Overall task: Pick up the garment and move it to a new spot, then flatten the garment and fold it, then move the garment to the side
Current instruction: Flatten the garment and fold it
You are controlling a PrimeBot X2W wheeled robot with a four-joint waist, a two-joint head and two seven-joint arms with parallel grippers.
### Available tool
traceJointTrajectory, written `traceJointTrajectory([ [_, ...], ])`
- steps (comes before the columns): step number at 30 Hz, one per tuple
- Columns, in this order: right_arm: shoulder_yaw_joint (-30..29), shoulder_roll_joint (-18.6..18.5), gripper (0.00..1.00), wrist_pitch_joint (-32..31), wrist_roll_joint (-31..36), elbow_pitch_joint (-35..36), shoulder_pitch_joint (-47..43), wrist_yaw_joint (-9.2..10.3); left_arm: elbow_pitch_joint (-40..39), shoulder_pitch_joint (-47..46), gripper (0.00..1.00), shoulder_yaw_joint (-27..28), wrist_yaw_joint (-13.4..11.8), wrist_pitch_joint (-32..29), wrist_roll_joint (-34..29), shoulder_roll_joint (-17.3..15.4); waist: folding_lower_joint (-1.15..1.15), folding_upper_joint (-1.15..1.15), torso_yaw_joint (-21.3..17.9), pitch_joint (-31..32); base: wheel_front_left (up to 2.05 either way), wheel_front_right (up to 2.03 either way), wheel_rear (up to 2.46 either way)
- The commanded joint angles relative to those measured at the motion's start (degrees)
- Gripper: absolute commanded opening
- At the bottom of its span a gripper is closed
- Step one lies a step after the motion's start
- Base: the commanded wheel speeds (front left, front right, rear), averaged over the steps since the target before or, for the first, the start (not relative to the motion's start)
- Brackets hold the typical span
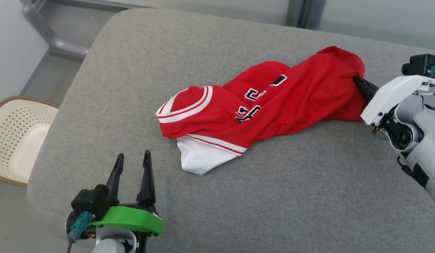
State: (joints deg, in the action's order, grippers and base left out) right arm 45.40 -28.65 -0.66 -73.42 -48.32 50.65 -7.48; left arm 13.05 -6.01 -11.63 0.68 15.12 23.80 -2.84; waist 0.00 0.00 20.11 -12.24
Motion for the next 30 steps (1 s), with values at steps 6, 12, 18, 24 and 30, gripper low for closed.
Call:
traceJointTrajectory([
  [6, 1.54, -3.86, 0.0, 2.53, -0.5, 7.69, -4.36, -0.03, 0.38, 2.53, 1.0, 2.31, 0.62, 0.03, -1.7, -0.87, 0.0, 0.0, -7.15, 6.12, 0.0, 0.0, 0.0],
  [12, 3.49, -9.38, 0.0, 0.51, -1.05, 16.47, -8.84, -0.03, 0.36, 3.85, 1.0, 3.22, 0.77, 0.02, -2.15, -1.7, 0.0, 0.0, -11.3, 7.65, 0.0, 0.0, 0.0],
  [18, 5.22, -16.62, 0.0, -3.72, -2.47, 25.95, -15.1, -0.03, 0.28, 4.79, 1.0, 3.59, 0.3, -0.23, -1.67, -2.64, 0.0, 0.0, -14.28, 8.17, 0.0, 0.0, 0.0],
  [24, 5.2, -21.2, 0.0, -6.18, -4.41, 31.16, -21.53, -0.03, -0.29, 5.62, 1.0, 3.94, -0.13, -0.76, -1.0, -3.23, 0.0, 0.0, -16.56, 8.3, 0.0, 0.0, 0.0],
  [30, 5.26, -20.62, 0.19, -5.63, -3.78, 30.42, -26.45, -0.03, -0.68, 4.98, 1.0, 3.81, -0.21, -1.15, -0.78, -3.56, 0.0, 0.0, -17.55, 7.41, 0.0, 0.0, 0.0],
])
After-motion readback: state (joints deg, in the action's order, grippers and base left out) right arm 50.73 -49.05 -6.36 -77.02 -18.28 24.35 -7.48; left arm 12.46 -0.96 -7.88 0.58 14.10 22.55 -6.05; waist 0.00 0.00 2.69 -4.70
